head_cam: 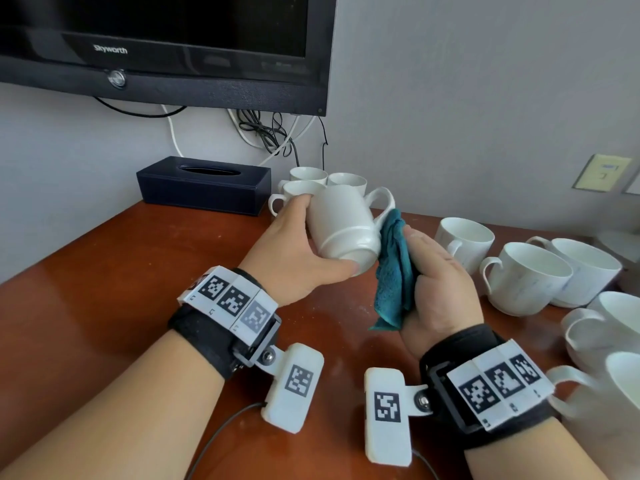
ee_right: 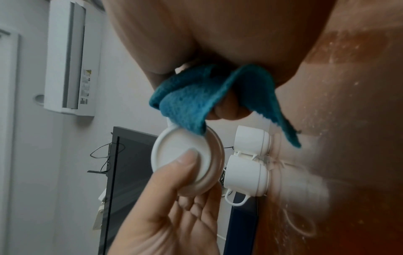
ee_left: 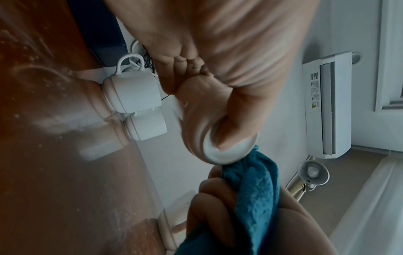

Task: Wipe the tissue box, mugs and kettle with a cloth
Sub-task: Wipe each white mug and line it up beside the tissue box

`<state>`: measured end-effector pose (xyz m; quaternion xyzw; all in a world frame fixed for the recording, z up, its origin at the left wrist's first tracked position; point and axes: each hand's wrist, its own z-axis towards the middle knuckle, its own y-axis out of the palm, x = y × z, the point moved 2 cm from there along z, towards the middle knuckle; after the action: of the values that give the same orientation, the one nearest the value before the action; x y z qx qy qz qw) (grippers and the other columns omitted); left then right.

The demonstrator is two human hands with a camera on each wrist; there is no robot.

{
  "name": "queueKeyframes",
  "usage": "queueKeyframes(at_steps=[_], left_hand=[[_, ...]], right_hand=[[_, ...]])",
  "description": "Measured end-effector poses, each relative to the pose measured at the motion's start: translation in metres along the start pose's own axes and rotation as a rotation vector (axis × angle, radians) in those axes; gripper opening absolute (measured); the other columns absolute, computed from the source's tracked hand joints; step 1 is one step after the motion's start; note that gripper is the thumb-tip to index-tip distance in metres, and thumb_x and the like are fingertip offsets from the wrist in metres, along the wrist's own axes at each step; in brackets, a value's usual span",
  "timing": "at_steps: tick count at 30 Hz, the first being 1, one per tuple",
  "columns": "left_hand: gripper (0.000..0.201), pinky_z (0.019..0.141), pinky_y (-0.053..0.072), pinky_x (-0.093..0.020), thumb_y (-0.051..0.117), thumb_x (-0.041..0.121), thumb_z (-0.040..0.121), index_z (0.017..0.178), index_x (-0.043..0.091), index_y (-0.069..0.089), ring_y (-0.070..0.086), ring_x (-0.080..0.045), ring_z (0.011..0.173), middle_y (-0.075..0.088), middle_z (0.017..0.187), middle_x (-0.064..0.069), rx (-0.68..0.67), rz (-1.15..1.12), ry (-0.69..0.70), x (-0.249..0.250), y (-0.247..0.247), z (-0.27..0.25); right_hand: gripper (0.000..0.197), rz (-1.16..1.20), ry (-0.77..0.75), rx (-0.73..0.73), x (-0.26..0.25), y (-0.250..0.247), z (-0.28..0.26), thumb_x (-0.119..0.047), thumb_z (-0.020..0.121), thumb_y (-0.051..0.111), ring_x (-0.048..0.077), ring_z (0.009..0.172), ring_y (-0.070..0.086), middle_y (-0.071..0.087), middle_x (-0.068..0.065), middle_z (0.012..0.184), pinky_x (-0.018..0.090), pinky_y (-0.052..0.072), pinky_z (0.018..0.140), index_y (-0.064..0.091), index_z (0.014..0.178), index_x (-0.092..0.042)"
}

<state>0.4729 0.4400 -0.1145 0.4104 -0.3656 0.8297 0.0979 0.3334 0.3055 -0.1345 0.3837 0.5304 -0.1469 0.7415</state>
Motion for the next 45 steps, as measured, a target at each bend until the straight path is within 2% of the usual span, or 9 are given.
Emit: queueKeyframes(at_steps=[3,5,13,22,26,31,37,41,45], left_hand=[[0.106,0.1,0.051,-0.04,0.091,0.051,0.061,0.149,0.045,0.032,0.059,-0.014,0.12,0.054,0.138,0.013,-0.083,-0.037,-0.007,-0.002,0.001,0.0],[0.108,0.103,0.052,-0.048,0.089,0.052,0.056,0.147,0.051,0.03,0.061,-0.014,0.122,0.055,0.14,0.013,-0.145,-0.075,-0.007,-0.002,0.003,-0.001],[0.106,0.107,0.053,-0.043,0.09,0.045,0.054,0.144,0.043,0.034,0.062,-0.003,0.122,0.058,0.138,0.014,-0.34,-0.184,-0.016,0.006,0.011,-0.009],[0.091,0.102,0.054,-0.051,0.093,0.056,0.047,0.126,0.044,0.049,0.07,-0.016,0.11,0.073,0.118,0.006,-0.023,-0.37,-0.211,-0.007,0.012,0.0],[0.091,0.106,0.051,-0.051,0.094,0.04,0.051,0.131,0.034,0.053,0.069,-0.022,0.114,0.073,0.12,-0.002,-0.156,-0.513,-0.21,-0.003,0.014,-0.003],[0.091,0.094,0.058,-0.041,0.087,0.023,0.06,0.143,0.017,0.05,0.068,-0.025,0.119,0.063,0.137,-0.016,-0.275,-0.83,-0.226,0.007,0.023,-0.009],[0.069,0.109,0.052,-0.051,0.079,0.026,0.08,0.143,0.014,0.054,0.066,-0.035,0.125,0.069,0.134,-0.016,-0.165,-0.918,-0.211,0.007,0.021,-0.006],[0.079,0.102,0.056,-0.051,0.082,0.037,0.073,0.143,0.014,0.053,0.068,-0.038,0.12,0.069,0.131,-0.018,-0.116,-0.846,-0.22,0.005,0.018,-0.001],[0.093,0.097,0.059,-0.046,0.09,0.043,0.058,0.14,0.023,0.05,0.07,-0.029,0.118,0.069,0.129,-0.011,-0.105,-0.679,-0.22,0.0,0.016,0.0]], right_hand=[[0.028,-0.088,-0.077,-0.001,-0.003,0.001,-0.002,-0.019,0.104,0.057,0.019,0.078,0.064,0.072,0.007,0.089,0.035,0.05,0.071,0.082,0.091,-0.024],[0.027,-0.129,-0.121,-0.016,-0.006,0.001,-0.002,-0.02,0.104,0.057,0.02,0.085,0.069,0.077,0.006,0.097,0.038,0.054,0.078,0.082,0.097,-0.024],[0.022,-0.198,-0.181,0.108,-0.011,-0.007,0.003,-0.024,0.106,0.058,0.026,0.105,0.074,0.079,0.001,0.107,0.054,0.058,0.098,0.077,0.115,-0.022],[0.03,-0.188,-0.223,-0.088,-0.005,0.0,0.002,-0.029,0.097,0.063,0.023,0.109,0.07,0.077,0.009,0.116,0.043,0.054,0.098,0.076,0.121,-0.018],[0.021,-0.163,-0.226,-0.049,-0.007,-0.002,0.002,-0.026,0.103,0.062,0.024,0.105,0.071,0.078,0.007,0.113,0.047,0.056,0.097,0.078,0.116,-0.021],[0.022,-0.161,-0.201,0.061,-0.007,-0.007,0.005,-0.028,0.106,0.058,0.023,0.102,0.072,0.078,0.004,0.11,0.055,0.056,0.097,0.077,0.116,-0.026],[0.022,-0.101,-0.168,-0.087,-0.005,0.003,-0.004,-0.016,0.101,0.064,0.02,0.102,0.072,0.077,0.011,0.112,0.034,0.057,0.089,0.075,0.119,-0.013],[0.033,-0.052,-0.194,-0.147,-0.007,0.008,-0.006,-0.021,0.088,0.07,0.017,0.101,0.072,0.078,0.009,0.112,0.027,0.056,0.084,0.075,0.119,-0.012],[0.038,-0.024,-0.215,-0.126,-0.009,0.003,-0.004,-0.025,0.086,0.071,0.02,0.106,0.071,0.076,0.009,0.116,0.033,0.055,0.088,0.074,0.122,-0.014]])
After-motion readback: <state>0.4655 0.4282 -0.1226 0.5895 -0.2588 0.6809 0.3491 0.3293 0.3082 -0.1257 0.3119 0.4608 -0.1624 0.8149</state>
